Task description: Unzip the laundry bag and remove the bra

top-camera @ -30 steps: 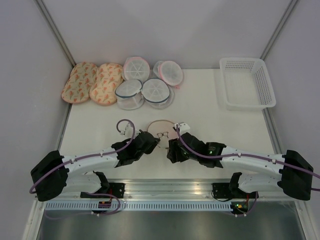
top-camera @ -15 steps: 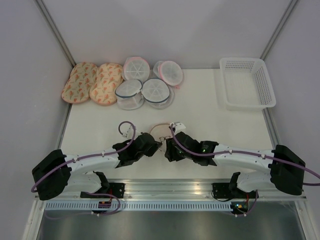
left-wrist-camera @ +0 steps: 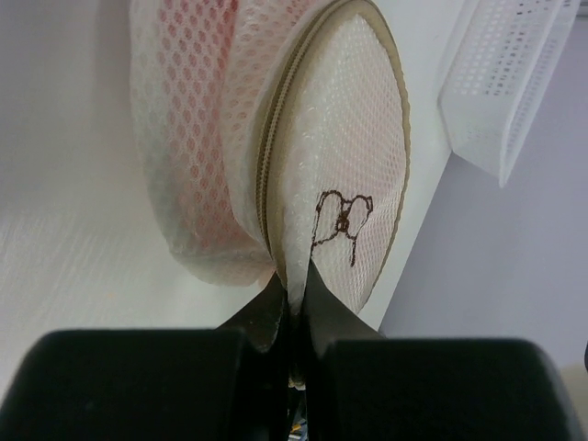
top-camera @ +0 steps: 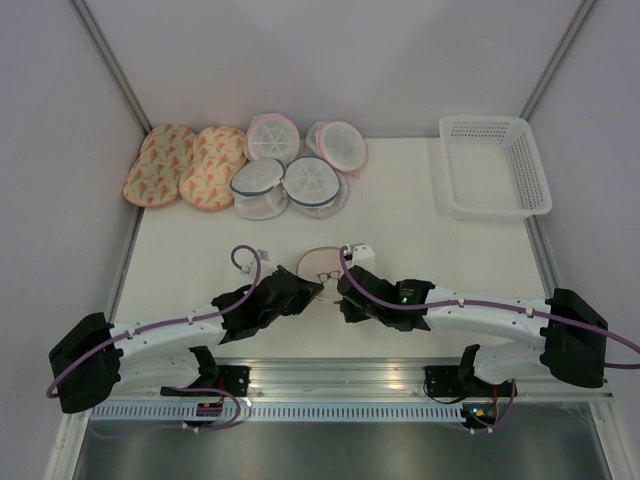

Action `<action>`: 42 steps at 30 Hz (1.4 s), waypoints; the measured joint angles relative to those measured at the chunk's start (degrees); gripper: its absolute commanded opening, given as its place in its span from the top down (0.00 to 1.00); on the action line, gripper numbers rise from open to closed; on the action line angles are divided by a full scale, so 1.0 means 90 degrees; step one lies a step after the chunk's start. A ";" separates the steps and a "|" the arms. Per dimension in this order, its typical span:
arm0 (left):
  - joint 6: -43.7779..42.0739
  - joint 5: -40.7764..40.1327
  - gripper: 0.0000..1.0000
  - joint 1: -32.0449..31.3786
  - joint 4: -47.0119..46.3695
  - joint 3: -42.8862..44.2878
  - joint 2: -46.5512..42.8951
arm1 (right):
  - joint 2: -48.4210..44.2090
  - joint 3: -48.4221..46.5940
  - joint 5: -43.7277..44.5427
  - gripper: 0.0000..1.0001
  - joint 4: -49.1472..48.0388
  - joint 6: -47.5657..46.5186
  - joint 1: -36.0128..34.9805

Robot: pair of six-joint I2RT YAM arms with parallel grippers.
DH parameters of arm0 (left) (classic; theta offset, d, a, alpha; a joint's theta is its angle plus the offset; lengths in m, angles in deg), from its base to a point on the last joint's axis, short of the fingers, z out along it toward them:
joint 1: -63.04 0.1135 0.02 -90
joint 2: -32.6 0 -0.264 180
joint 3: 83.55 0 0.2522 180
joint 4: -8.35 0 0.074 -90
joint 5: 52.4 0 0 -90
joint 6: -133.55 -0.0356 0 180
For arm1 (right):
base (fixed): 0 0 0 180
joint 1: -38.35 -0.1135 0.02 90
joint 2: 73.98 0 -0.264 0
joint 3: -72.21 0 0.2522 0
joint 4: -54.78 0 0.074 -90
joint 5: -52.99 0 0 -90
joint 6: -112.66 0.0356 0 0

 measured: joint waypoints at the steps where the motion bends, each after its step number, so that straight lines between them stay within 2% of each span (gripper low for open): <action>1: -0.0090 -0.0002 0.98 -0.0010 -0.0032 -0.0058 -0.0129 | -0.0007 -0.0046 0.0046 1.00 0.0085 0.0051 -0.0007; 9: -0.1234 0.0022 0.98 -0.0032 -0.0223 -0.0503 -0.1265 | -0.0024 -0.0376 0.0342 0.99 0.0401 0.0481 -0.0146; 15: -0.2169 0.0034 0.98 -0.0032 0.0039 -0.0522 -0.1807 | 0.0087 -0.0665 0.0447 0.99 0.0641 0.0600 -0.0199; 21: -0.2586 -0.0005 0.98 -0.0027 0.0551 -0.0561 -0.2285 | 0.0231 -0.0743 0.0491 0.97 0.0869 0.0634 -0.0209; 24: -0.2810 -0.0107 0.98 0.0039 0.0923 -0.0559 -0.2489 | 0.0262 -0.0746 0.0928 0.96 0.1642 0.0646 -0.0146; 28: -0.2997 -0.0007 0.98 0.0051 0.1022 -0.0556 -0.2535 | 0.0350 -0.0809 0.1105 0.94 0.1851 0.0755 -0.0143; 32: -0.3245 0.0017 0.98 0.0066 0.0998 -0.0461 -0.2533 | 0.0367 -0.0894 0.1273 0.98 0.1953 0.0860 -0.0151; 37: -0.4303 0.0763 0.98 0.0316 0.0457 -0.0459 -0.2317 | 0.0529 -0.0908 0.1554 1.00 0.2154 0.0765 -0.0158; 40: -0.5056 0.1579 0.98 0.0665 0.0087 -0.0289 -0.1668 | 0.0563 -0.0899 0.1627 0.99 0.2385 0.0593 -0.0155; 42: -0.5518 0.2242 0.88 0.0911 -0.0158 -0.0066 -0.1110 | 0.0554 -0.0857 0.1661 0.99 0.2555 0.0483 -0.0129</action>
